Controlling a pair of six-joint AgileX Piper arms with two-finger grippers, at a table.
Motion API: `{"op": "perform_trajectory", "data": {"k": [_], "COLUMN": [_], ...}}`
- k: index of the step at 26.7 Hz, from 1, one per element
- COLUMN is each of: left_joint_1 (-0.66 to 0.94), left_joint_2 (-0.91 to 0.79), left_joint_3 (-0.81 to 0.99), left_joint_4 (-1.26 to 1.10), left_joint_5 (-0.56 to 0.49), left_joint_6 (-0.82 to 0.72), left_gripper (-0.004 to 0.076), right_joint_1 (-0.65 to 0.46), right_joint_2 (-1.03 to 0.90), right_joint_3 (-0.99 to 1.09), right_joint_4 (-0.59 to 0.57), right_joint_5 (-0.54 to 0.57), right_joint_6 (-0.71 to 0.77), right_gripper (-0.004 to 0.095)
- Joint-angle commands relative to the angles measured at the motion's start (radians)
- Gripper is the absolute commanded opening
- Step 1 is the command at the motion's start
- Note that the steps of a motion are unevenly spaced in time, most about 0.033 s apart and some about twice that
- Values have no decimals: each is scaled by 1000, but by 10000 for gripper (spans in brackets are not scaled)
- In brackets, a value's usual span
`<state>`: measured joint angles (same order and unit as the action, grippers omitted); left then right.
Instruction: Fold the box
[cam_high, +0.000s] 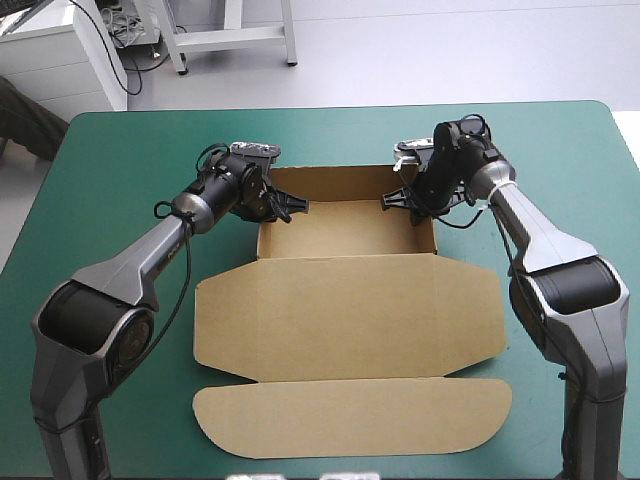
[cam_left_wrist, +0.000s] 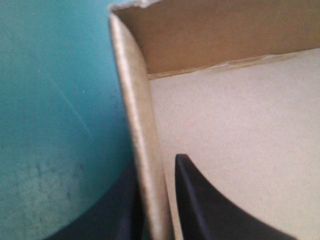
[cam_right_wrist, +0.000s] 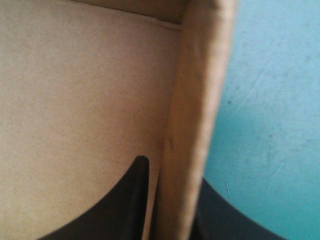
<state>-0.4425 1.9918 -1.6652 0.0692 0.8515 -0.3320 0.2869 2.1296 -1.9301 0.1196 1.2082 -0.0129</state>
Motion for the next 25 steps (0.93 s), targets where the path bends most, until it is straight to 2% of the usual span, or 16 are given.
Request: {"op": "perform_trajectory", "data": {"k": [1, 4, 6, 15, 19, 22, 25], "left_joint_1": [-27, -27, -25, -18, -18, -18, -18], "left_joint_2": [-5, -5, -5, -5, -5, -5, -30], "left_joint_3": [-16, -47, -72, -263, -309, -373, -415], "left_joint_4": [-100, -94, -88, -36, -26, -18, -30], "left_joint_5": [-40, 34, 80, 328, 358, 441, 441], "left_joint_6": [23, 23, 23, 23, 23, 23, 30], "left_gripper": [279, 361, 378, 378, 378, 378, 378], "right_joint_1": [-9, -9, -9, -11, -21, -21, -21], "right_joint_2": [-14, -25, -35, -117, -138, -166, -201], "right_joint_3": [-74, -128, -150, -155, -155, -155, -155], "right_joint_4": [-13, -13, -13, -100, -96, -90, -90], "right_joint_5": [46, 46, 46, 46, 46, 46, 46], "right_joint_6": [-69, -69, -69, -55, -55, -55, -37], "right_gripper": [334, 416, 418, 423, 423, 423, 423]}}
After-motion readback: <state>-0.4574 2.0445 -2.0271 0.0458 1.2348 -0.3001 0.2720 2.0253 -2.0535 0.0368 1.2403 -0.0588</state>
